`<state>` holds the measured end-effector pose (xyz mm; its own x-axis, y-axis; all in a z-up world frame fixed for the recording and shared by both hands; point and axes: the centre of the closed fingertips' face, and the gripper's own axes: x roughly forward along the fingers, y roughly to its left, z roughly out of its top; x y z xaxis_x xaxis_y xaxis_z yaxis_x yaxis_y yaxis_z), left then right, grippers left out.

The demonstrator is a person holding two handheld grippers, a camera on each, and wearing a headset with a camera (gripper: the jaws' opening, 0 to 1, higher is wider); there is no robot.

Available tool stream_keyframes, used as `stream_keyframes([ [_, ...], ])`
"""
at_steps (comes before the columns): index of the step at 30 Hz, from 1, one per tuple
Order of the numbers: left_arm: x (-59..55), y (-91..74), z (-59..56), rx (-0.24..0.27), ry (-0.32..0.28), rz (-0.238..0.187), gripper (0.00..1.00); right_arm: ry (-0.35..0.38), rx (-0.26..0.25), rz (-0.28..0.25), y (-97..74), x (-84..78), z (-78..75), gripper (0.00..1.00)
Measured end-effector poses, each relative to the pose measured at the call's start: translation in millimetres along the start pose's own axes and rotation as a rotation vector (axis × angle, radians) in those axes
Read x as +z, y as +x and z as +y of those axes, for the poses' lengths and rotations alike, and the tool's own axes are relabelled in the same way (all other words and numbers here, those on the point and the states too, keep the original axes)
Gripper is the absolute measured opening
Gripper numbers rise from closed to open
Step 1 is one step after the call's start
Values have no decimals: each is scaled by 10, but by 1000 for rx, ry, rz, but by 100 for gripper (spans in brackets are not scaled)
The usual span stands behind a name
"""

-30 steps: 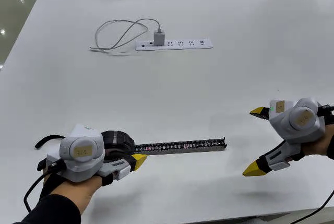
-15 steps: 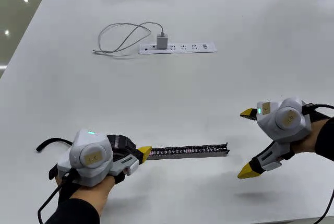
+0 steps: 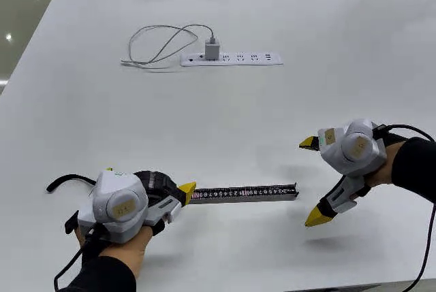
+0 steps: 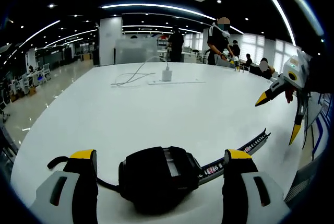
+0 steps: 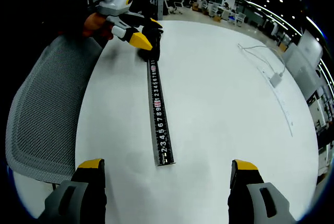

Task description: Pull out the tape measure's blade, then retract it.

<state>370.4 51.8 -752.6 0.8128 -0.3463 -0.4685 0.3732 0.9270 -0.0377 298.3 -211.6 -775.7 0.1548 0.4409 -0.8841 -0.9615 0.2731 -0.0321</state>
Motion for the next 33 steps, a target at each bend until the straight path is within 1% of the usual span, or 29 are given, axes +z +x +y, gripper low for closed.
stream_keyframes([
  [2, 1, -4, -1, 0, -8, -9, 99, 2, 7, 14, 36, -20, -6, 99],
  [3, -17, 0, 11, 7, -2, -3, 99, 2, 10, 15, 54, -16, -8, 99],
  [5, -43, 14, 21, 10, -9, 2, 99, -2, 13, 19, 87, -11, -16, 99],
  [7, -47, 13, 24, 12, -9, 2, 99, -6, 13, 25, 121, -21, -31, 99],
  [8, -44, 13, 20, 10, -11, -3, 99, -16, 7, 18, 138, -13, -46, 99],
  [9, -55, 19, 20, 8, -7, -2, 99, -18, 3, 8, 145, 3, -58, 99],
  [10, -99, 20, 4, -4, 21, 20, 99, -14, 5, 6, 154, 15, -61, 99],
  [13, -101, 29, 5, -9, 17, -2, 99, -21, -3, 2, 179, 29, -92, 99],
  [16, -99, 40, 23, -2, 7, -6, 99, -17, -3, 10, 205, 15, -97, 99],
  [17, -94, 39, 20, -3, 6, -9, 99, -15, -2, 12, 212, 10, -95, 98],
  [19, -86, 37, 16, -4, 14, -14, 99, -18, 0, 19, 217, -17, -82, 89],
  [21, -89, 35, 14, -7, 13, -14, 99, 2, 1, 19, 230, -41, -77, 91],
  [22, -91, 36, 18, -6, 11, -13, 99, 3, 6, 21, 233, -57, -73, 90],
  [24, -90, 34, 32, -4, 12, -12, 99, -11, 1, 22, 230, -81, -71, 84],
  [26, -96, 41, 44, -4, 3, -13, 99, -10, 18, 13, 232, -77, -47, 78],
  [27, -116, 45, 48, -4, 1, -6, 99, -15, 19, 15, 231, -84, -46, 74],
  [28, -154, 48, 58, -1, 13, 10, 99, -21, 25, 20, 234, -93, -40, 69],
  [29, -162, 54, 58, -1, 11, 8, 99, -24, 28, 17, 237, -91, -39, 65],
  [33, -173, 41, 60, 0, 6, 9, 99, -34, 41, 15, 249, -94, -25, 54],
])
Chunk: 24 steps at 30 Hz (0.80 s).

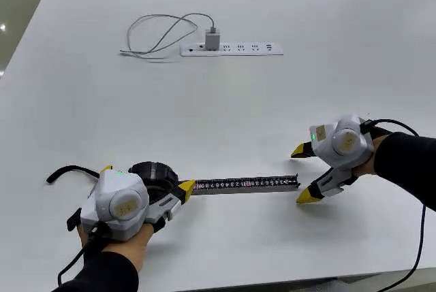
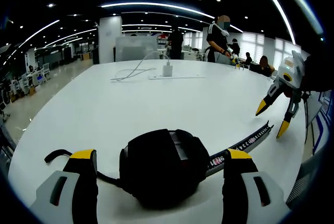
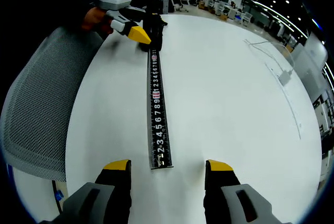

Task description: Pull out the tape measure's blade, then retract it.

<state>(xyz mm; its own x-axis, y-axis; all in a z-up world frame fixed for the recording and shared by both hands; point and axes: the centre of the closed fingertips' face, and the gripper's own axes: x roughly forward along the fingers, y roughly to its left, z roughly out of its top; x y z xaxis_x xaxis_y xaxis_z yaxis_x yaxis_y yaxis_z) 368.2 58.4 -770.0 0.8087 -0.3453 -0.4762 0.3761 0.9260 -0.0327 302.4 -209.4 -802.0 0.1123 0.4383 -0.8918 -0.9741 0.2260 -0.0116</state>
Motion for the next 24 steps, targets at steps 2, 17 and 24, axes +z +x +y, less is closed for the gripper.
stream_keyframes([
  [2, 0, -1, -4, -1, -1, 0, 99, -7, 7, -1, 1, 9, 10, 48],
  [17, 55, -21, 47, 21, -17, -22, 99, -40, 17, 21, 42, 12, 55, 27],
  [24, 49, -6, 28, 20, -15, -24, 99, -33, 23, 30, 50, 6, 92, 20],
])
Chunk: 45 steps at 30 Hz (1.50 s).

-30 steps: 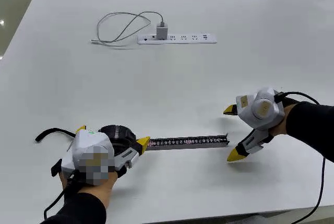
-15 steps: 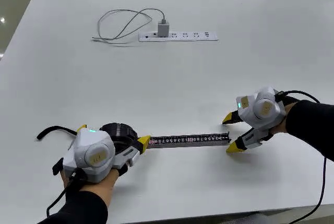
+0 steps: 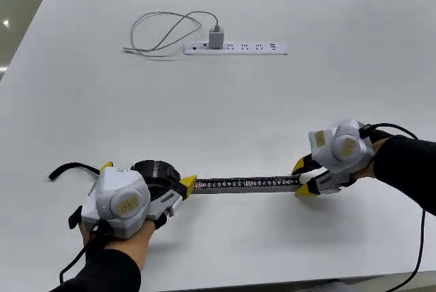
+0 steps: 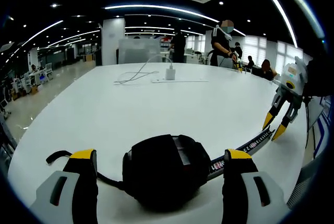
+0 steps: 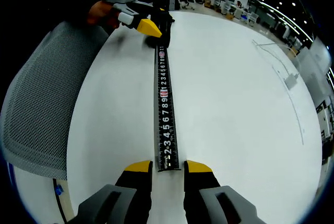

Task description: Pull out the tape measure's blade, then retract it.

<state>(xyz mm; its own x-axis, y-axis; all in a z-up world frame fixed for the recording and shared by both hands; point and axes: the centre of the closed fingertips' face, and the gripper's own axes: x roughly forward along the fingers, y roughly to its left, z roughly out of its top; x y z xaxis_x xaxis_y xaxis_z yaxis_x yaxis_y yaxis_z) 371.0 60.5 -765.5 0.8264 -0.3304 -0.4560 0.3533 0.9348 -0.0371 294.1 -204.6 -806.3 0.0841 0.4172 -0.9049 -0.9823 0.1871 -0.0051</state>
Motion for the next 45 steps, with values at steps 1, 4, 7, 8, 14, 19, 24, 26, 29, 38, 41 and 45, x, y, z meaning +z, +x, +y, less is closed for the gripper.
stream_keyframes([
  [1, -2, 1, 4, 4, 4, -1, 99, -7, -1, -1, 1, 0, 1, 20],
  [4, -12, 4, -9, -1, 0, 4, 99, 1, 3, -3, 1, -3, -2, 20],
  [7, -7, 1, -14, -4, 3, 2, 99, 2, -1, -12, -1, -4, -30, 17],
  [8, -9, 3, -11, -4, 2, 3, 99, 3, -2, -13, -1, -6, -39, 16],
  [14, -16, 15, -5, -4, 4, 6, 99, -51, 13, 7, -2, -13, -26, 13],
  [19, -55, 38, -24, -6, -2, 13, 99, -37, 14, 12, -4, -22, -18, 12],
  [24, -34, 37, 2, 19, -3, 6, 94, -16, 21, 64, 12, -4, -25, 12],
  [26, -32, 40, 29, 28, -5, 8, 90, -23, 28, 73, 9, -15, -26, 12],
  [29, -33, 33, 64, 43, -15, 10, 86, -20, 29, 97, 14, -8, -24, 12],
  [38, -64, 24, -65, 7, -37, 29, 69, -17, 12, 103, 9, -30, -16, 12],
  [41, -69, 21, -73, 18, -34, 37, 67, 36, -6, 101, 12, -29, -31, 11],
  [45, -68, 27, -68, 28, -23, 54, 67, 19, -5, 109, 10, -22, -25, 12],
])
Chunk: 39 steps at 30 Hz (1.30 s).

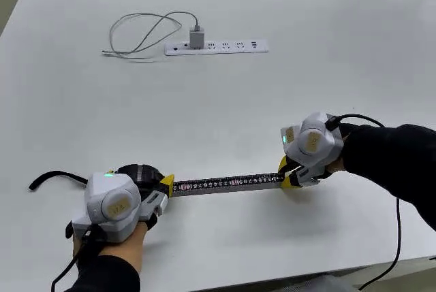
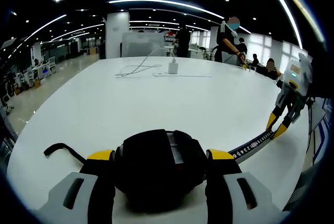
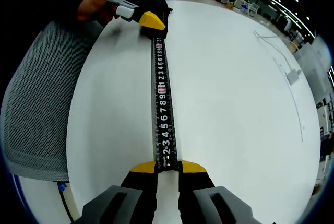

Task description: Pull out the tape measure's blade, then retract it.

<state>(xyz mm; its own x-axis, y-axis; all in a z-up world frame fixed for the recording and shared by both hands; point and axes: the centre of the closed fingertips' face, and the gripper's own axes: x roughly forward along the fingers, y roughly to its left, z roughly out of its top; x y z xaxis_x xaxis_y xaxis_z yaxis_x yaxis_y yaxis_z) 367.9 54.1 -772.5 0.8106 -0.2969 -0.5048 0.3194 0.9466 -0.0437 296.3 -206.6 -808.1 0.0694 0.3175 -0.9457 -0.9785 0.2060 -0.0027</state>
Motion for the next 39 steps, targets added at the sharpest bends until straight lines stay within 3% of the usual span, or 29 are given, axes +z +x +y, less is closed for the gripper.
stream_keyframes([
  [13, -17, -5, 20, -6, -1, 23, 65, 32, 9, -32, 1, 12, -13, 9],
  [19, -32, 13, 20, -6, -9, 37, 65, 71, 1, -9, 11, 28, -24, 10],
  [24, -40, 14, 16, -13, -6, 44, 64, 56, -2, 14, 19, 39, -14, 10],
  [39, -32, 29, 3, -21, -1, 32, 64, 62, 5, 11, 31, 70, -16, 10],
])
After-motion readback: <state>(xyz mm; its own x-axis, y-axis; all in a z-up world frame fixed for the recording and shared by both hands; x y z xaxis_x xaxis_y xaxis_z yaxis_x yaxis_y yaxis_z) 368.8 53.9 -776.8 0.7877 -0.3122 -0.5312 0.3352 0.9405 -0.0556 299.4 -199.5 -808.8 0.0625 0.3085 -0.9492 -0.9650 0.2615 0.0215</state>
